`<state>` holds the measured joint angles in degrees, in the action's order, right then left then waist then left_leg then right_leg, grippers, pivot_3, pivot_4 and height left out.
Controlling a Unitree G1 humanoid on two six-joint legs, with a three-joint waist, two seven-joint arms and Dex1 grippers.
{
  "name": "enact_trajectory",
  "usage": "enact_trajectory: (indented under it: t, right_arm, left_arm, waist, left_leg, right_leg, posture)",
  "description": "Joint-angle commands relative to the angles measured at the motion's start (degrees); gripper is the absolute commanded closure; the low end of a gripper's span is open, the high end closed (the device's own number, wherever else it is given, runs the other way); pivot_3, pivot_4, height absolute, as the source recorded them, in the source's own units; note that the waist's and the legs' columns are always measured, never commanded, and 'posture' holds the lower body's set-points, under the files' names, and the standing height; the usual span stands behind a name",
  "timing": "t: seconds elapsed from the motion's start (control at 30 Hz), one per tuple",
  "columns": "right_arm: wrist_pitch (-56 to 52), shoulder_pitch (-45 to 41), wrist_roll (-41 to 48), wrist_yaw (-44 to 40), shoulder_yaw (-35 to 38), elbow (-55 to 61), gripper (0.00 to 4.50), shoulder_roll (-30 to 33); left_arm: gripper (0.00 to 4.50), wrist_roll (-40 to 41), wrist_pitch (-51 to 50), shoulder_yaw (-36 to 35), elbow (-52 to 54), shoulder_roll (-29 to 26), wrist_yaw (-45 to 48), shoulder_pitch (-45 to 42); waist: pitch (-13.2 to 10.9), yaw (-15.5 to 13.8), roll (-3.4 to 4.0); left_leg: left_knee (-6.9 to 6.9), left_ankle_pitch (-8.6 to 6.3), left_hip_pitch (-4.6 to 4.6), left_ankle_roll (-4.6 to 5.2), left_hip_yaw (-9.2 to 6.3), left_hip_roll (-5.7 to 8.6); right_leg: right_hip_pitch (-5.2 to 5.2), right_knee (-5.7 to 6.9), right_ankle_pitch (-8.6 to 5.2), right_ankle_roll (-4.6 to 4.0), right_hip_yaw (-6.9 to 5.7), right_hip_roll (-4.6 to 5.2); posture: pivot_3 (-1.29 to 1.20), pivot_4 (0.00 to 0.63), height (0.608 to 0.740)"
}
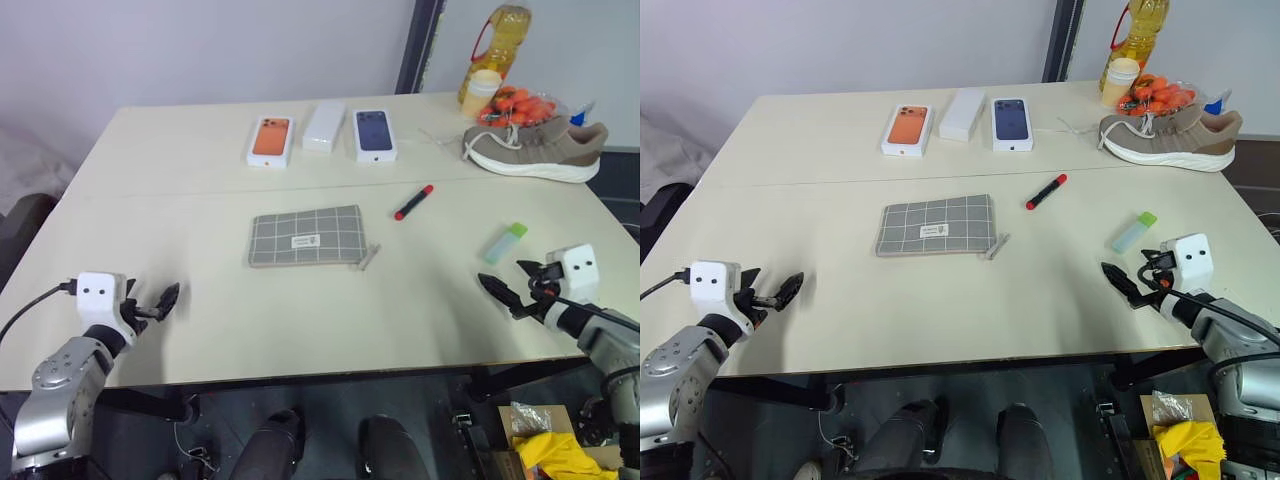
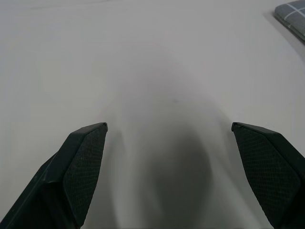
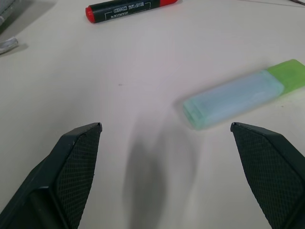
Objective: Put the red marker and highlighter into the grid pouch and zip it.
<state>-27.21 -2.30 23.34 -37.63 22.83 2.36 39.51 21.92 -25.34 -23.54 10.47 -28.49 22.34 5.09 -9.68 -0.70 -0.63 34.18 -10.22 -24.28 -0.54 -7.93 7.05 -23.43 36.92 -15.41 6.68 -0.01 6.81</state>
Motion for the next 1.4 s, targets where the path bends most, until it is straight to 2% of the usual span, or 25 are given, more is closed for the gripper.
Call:
enact_trajectory:
  t: [0.03, 0.33, 0.47, 0.6, 0.7, 0.93, 1.1, 1.27, 1.4]
  right_arm:
    - [0.79, -1.08, 0.41, -0.08, 0.26, 0.65, 0.00, 0.06]
    - [1.62, -4.36, 1.25, 0.69, -0.62, 2.91, 0.00, -1.54]
    - [0.24, -8.41, 2.08, 0.22, -4.95, 6.64, 0.00, -3.10]
    - [-0.56, -13.58, 0.74, 1.23, -13.20, 9.65, 0.00, -7.68]
    - [-1.03, -17.08, -1.75, 3.26, -18.77, 9.44, 0.88, -11.23]
    - [-1.27, -25.43, -8.41, 8.69, -27.47, 1.27, 4.44, -18.95]
    - [-2.31, -31.67, -13.29, 13.30, -30.69, -9.11, 4.44, -24.53]
    - [-4.79, -36.46, -13.89, 18.62, -27.80, -20.97, 4.44, -29.24]
    - [-4.37, -37.78, -13.08, 19.35, -26.08, -24.79, 4.44, -31.48]
  left_arm:
    - [0.03, 0.17, 0.50, -1.12, 2.05, -0.04, -0.82, -0.57]
    - [0.03, -0.32, 1.03, 0.39, 0.66, 0.64, -1.43, -4.19]
    - [0.03, -1.34, 4.09, 2.14, 0.02, 1.58, -1.26, -7.24]
    - [0.03, -3.61, 6.59, 5.71, -1.29, 1.46, 0.39, -7.71]
    - [0.00, -4.11, 7.28, 6.91, -2.15, 1.49, 1.20, -7.91]
    - [0.00, -5.67, 8.16, 8.58, -4.13, 0.27, 3.15, -8.96]
    - [0.00, -7.70, 10.19, 9.21, -7.00, -1.17, 4.32, -10.54]
    - [0.00, -12.81, 16.43, 12.20, -12.86, -4.46, 6.50, -13.27]
    - [0.00, -18.23, 25.33, 17.13, -20.90, -7.03, 9.55, -17.88]
  waist:
    - [0.00, -0.01, 0.00]
    - [0.00, -0.01, 0.00]
    - [0.00, 0.08, 0.00]
    - [0.00, 0.22, 0.00]
    - [0.00, 0.15, 0.00]
    - [0.00, 0.08, -0.01]
    - [0.00, 0.41, -0.01]
    - [-0.01, 0.47, 0.01]
    - [0.00, 0.54, 0.00]
  left_leg:
    - [0.00, 0.00, 0.00, 0.00, 0.00, 0.00]
    - [0.00, 0.00, 0.00, 0.00, 0.00, 0.00]
    - [0.00, 0.00, 0.00, 0.00, 0.00, -0.01]
    - [-0.01, 0.00, 0.00, 0.00, 0.00, -0.01]
    - [-0.03, 0.00, -0.01, 0.00, 0.00, -0.01]
    - [-0.01, 0.01, -0.03, 0.00, -0.01, 0.02]
    - [-0.03, 0.02, -0.02, -0.01, -0.02, 0.02]
    - [-0.04, 0.04, -0.02, -0.03, -0.02, 0.03]
    - [-0.04, 0.04, 0.01, -0.04, -0.03, 0.04]
  right_leg:
    - [0.00, 0.00, 0.00, 0.00, 0.00, 0.00]
    - [0.00, -0.01, 0.00, 0.01, 0.00, -0.02]
    - [-0.01, 0.00, 0.01, 0.01, -0.01, -0.03]
    - [-0.02, -0.02, 0.02, 0.03, 0.00, -0.03]
    - [-0.05, -0.01, 0.04, 0.07, 0.00, -0.04]
    - [-0.06, 0.01, 0.06, 0.07, -0.01, -0.05]
    - [-0.15, 0.11, 0.12, 0.17, -0.01, -0.13]
    - [-0.17, 0.15, 0.13, 0.17, 0.00, -0.20]
    - [-0.16, 0.16, 0.15, 0.16, 0.00, -0.24]
  posture:
    - [0.00, 0.150, 0.740]
    - [0.00, 0.150, 0.740]
    - [0.00, 0.150, 0.740]
    - [0.00, 0.150, 0.740]
    - [0.00, 0.150, 0.740]
    - [0.00, 0.150, 0.740]
    - [0.00, 0.150, 0.740]
    - [0.00, 0.150, 0.740]
    - [0.00, 0.150, 0.740]
